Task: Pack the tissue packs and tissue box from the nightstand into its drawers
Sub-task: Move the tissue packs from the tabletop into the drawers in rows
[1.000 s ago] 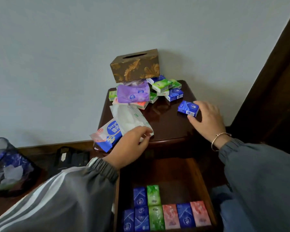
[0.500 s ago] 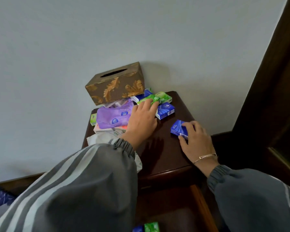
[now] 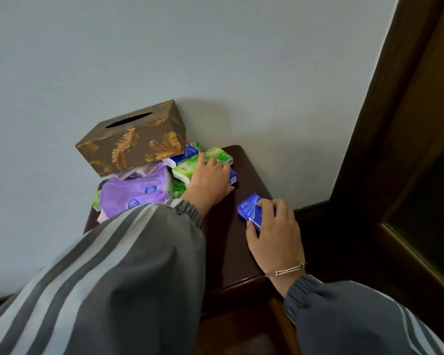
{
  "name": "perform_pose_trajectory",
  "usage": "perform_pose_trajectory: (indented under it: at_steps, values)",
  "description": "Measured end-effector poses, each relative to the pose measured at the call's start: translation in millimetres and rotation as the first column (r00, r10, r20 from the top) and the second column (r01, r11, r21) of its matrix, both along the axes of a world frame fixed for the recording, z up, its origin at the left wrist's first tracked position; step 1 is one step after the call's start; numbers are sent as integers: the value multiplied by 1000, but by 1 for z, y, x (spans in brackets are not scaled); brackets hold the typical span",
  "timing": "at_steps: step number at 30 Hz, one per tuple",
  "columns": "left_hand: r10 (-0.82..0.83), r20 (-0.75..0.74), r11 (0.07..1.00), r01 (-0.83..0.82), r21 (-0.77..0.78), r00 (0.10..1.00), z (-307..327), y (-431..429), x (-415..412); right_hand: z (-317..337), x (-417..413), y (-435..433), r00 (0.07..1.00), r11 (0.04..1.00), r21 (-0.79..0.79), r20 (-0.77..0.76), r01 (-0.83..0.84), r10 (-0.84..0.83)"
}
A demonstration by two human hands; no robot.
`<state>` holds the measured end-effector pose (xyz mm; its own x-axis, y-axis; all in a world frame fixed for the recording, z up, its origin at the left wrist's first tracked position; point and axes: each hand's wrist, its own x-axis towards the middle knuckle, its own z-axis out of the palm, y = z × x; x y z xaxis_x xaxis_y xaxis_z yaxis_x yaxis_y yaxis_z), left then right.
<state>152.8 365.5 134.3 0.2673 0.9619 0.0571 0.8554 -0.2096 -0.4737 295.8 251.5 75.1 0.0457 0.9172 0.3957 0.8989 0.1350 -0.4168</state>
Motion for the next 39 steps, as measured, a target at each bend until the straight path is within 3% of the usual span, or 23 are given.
perform_pose_trajectory:
  at_steps: [3, 6, 9, 11, 13, 15, 17, 20, 22, 25, 27, 30, 32, 36, 39]
  values:
    - [1, 3, 1000, -1, -2, 1000, -2, 2, 3, -2, 0, 0, 1000, 1000, 7, -11, 1, -1]
    - [-16, 119, 1000, 16, 3, 993, 2, 1, 2, -3, 0, 1, 999, 1000, 21, -39, 4, -3]
    - [-61, 371, 995, 26, 98, 927, 9, -8, 0, -5, 0, 2, 999, 999, 35, -50, 11, -9]
    - [-171, 568, 967, 27, 253, 805, 14, -19, 3, -5, 1, 2, 999, 999, 41, -44, 16, -15]
    - [-234, 806, 948, -56, 313, 543, 19, -37, 7, -4, 1, 1, 999, 999, 44, -40, 23, -21]
    - [-160, 969, 966, -172, 193, 186, 22, -59, 12, -1, 2, 0, 996, 998, 55, -88, 16, -11]
    - [-56, 988, 971, -238, 20, -147, 18, -83, 15, 4, 6, -1, 958, 997, 78, -284, -10, 32]
    - [105, 837, 951, -193, -243, -537, 0, -119, 16, 17, 6, -8, 737, 993, 104, -666, -60, 114]
    - [201, 711, 926, -106, -362, -674, -11, -136, 17, 31, -4, -16, 608, 983, 71, -778, -167, 160]
    - [229, 455, 940, 73, -334, -861, -15, -153, 21, 47, -28, -29, 621, 941, -5, -753, -338, 219]
    - [201, 365, 956, 101, -274, -909, -13, -159, 18, 55, -41, -37, 619, 913, -49, -750, -405, 235]
    - [171, 383, 973, 95, -209, -908, -14, -164, 3, 59, -47, -36, 578, 834, -118, -772, -540, 264]
    - [139, 390, 974, 55, -219, -910, -16, -167, -8, 59, -45, -28, 627, 814, -125, -706, -568, 329]
    - [53, 333, 977, -20, -211, -941, -30, -173, -20, 54, -39, 22, 894, 934, -80, -327, -348, 305]
    - [41, 296, 984, -13, -178, -954, -33, -175, -21, 51, -43, 60, 943, 912, -251, -2, -324, 334]
